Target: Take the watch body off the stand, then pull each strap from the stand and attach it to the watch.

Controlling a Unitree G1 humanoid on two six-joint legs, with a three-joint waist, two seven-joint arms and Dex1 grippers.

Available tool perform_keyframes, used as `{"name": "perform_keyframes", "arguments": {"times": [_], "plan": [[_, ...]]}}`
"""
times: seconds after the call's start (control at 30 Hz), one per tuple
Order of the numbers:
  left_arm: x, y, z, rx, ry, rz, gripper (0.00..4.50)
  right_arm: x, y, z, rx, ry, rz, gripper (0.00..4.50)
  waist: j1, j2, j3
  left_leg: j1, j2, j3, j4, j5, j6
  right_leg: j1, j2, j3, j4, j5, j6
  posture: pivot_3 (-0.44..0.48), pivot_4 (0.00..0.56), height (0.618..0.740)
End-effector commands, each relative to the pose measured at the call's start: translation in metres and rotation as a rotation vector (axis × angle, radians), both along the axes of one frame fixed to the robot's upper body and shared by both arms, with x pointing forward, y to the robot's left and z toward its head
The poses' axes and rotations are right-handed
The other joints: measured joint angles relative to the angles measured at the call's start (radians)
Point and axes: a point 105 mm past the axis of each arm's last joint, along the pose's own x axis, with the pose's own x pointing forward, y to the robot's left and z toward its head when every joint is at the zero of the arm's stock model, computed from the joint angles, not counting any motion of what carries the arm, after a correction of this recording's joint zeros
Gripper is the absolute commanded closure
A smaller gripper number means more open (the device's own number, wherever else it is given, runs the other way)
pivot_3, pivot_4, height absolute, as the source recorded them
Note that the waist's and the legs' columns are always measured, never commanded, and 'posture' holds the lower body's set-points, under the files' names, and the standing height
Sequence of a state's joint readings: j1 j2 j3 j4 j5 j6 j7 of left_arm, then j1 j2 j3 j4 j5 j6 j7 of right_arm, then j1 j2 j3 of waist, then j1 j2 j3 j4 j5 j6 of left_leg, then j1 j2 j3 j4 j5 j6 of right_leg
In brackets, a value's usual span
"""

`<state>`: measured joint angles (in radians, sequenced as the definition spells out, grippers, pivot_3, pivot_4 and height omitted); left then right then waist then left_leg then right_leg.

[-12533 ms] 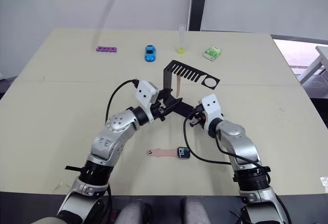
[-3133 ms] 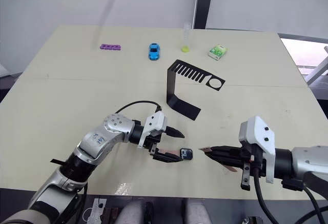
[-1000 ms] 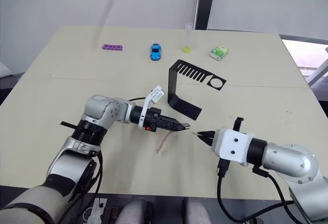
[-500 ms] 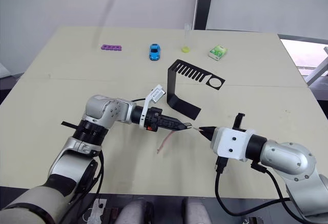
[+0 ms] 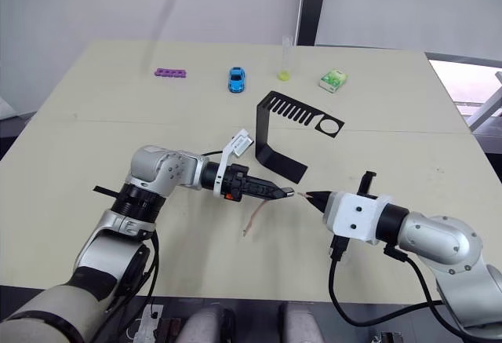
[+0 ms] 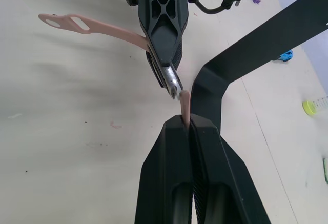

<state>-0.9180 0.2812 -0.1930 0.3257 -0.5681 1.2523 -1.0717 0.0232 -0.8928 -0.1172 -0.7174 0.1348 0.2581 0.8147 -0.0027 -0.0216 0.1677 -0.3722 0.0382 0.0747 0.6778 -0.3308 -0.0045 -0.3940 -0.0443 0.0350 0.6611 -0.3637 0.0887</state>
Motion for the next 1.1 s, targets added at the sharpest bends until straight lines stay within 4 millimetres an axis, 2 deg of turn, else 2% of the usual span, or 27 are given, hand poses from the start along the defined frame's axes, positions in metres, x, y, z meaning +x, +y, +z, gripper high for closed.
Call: {"name": "perform_keyframes", "arguments": {"times": [0.03, 1.1], "plan": [[-0.0006, -0.0019, 0.0138, -0.050, -0.033, -0.014, 2.92, -0.0013, 0.0034, 0.0066, 0.001, -0.040, 0.014, 4.50, 0.000, 0.000, 0.000, 0.000, 0.000, 0.000, 0.000, 0.000, 0.000, 0.000, 0.000, 0.000, 0.000, 0.000, 0.000, 0.000, 0.150, 0.740], [0.0014, -0.0048, 0.0161, -0.068, -0.031, -0.005, 2.92, -0.0004, 0.0031, 0.0109, 0.006, -0.050, 0.006, 4.50, 0.000, 0.000, 0.000, 0.000, 0.000, 0.000, 0.001, 0.000, 0.000, 0.000, 0.000, 0.000, 0.001, 0.000, 0.000, 0.000, 0.150, 0.740]]}}
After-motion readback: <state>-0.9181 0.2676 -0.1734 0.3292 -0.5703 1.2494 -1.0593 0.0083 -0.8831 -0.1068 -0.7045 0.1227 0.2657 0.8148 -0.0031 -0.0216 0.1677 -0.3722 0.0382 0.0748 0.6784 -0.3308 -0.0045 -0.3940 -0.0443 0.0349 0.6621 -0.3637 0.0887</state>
